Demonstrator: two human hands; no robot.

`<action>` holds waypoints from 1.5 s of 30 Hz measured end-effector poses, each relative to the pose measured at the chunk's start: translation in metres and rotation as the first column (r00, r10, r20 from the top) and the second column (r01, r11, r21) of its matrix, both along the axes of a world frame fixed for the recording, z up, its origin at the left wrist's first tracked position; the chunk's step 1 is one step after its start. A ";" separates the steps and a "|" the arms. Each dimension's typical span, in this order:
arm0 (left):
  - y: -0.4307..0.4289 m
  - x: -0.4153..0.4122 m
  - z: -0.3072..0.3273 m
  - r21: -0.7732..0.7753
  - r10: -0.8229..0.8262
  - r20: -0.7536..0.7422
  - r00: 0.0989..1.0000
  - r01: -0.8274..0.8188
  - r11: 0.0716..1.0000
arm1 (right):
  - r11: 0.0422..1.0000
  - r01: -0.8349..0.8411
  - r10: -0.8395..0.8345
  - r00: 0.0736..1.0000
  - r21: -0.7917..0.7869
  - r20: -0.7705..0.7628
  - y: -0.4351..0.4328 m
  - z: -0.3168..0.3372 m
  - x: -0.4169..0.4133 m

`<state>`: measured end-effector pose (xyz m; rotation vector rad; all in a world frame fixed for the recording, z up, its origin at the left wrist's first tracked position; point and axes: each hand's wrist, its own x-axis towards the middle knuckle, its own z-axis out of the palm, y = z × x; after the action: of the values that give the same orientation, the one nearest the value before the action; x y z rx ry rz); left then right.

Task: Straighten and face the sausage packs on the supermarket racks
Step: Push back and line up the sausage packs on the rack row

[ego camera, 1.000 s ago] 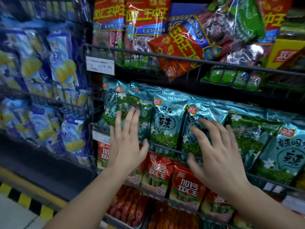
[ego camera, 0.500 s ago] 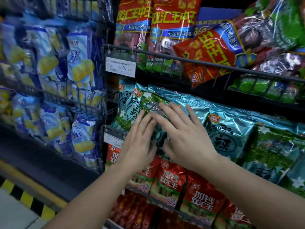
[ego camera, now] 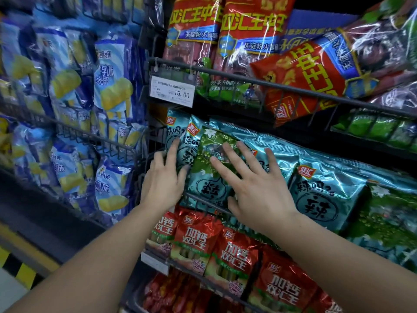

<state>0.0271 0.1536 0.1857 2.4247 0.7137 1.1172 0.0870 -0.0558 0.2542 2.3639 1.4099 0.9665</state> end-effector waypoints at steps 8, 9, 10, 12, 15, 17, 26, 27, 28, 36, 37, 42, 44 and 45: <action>0.000 0.002 -0.001 -0.072 0.222 -0.016 0.975 -0.222 0.972 | 0.996 0.070 -0.073 0.995 -0.046 -0.067 0.015 0.009 0.000; 0.000 0.002 -0.002 -0.077 0.228 -0.025 0.973 -0.229 0.970 | 0.996 0.073 -0.076 0.994 -0.042 -0.079 0.017 0.009 0.000; 0.000 0.001 -0.002 -0.090 0.227 -0.031 0.973 -0.229 0.969 | 0.996 0.076 -0.079 0.993 -0.041 -0.087 0.018 0.009 0.001; -0.001 0.000 -0.003 -0.120 0.228 -0.017 0.974 -0.228 0.966 | 0.996 0.078 -0.082 0.992 -0.043 -0.096 0.018 0.009 0.001; -0.002 -0.003 -0.002 -0.129 0.231 0.009 0.973 -0.227 0.965 | 0.997 0.070 -0.074 0.992 -0.040 -0.103 0.018 0.010 0.002; -0.003 -0.008 -0.002 -0.112 0.212 -0.004 0.977 -0.211 0.971 | 0.996 0.077 -0.081 0.991 -0.041 -0.109 0.020 0.009 0.002; -0.026 -0.038 -0.003 -0.011 0.185 -0.037 0.982 -0.185 0.983 | 0.998 -0.034 0.036 0.998 0.044 -0.047 0.014 0.006 -0.010; -0.030 -0.040 -0.002 0.006 0.181 -0.032 0.983 -0.181 0.984 | 0.997 -0.052 0.054 0.998 0.054 -0.040 0.012 0.005 -0.012; -0.034 -0.042 -0.001 0.015 0.174 -0.026 0.984 -0.174 0.985 | 0.996 -0.069 0.072 0.997 0.063 -0.034 0.010 0.004 -0.014; -0.055 -0.051 0.002 0.029 0.140 -0.041 0.989 -0.139 0.990 | 0.988 -0.097 0.105 0.993 0.123 -0.061 -0.023 -0.003 -0.020; -0.059 -0.051 0.002 0.036 0.129 -0.041 0.991 -0.128 0.991 | 0.987 -0.083 0.094 0.993 0.134 -0.073 -0.028 -0.002 -0.019; -0.077 -0.043 -0.001 0.052 0.060 -0.047 0.997 -0.057 0.997 | 0.986 -0.046 0.061 0.995 0.161 -0.085 -0.051 -0.001 -0.011; -0.083 -0.034 -0.001 0.013 0.022 -0.067 0.997 -0.021 1.000 | 0.983 -0.043 0.061 0.994 0.178 -0.093 -0.061 -0.002 -0.009; -0.087 -0.028 0.000 -0.015 0.003 -0.085 0.996 -0.005 1.000 | 0.982 -0.039 0.058 0.993 0.186 -0.099 -0.067 -0.003 -0.008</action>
<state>-0.0014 0.0665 0.1855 2.4716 0.7508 1.0117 0.0791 -0.1228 0.2512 2.5572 1.4810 1.0419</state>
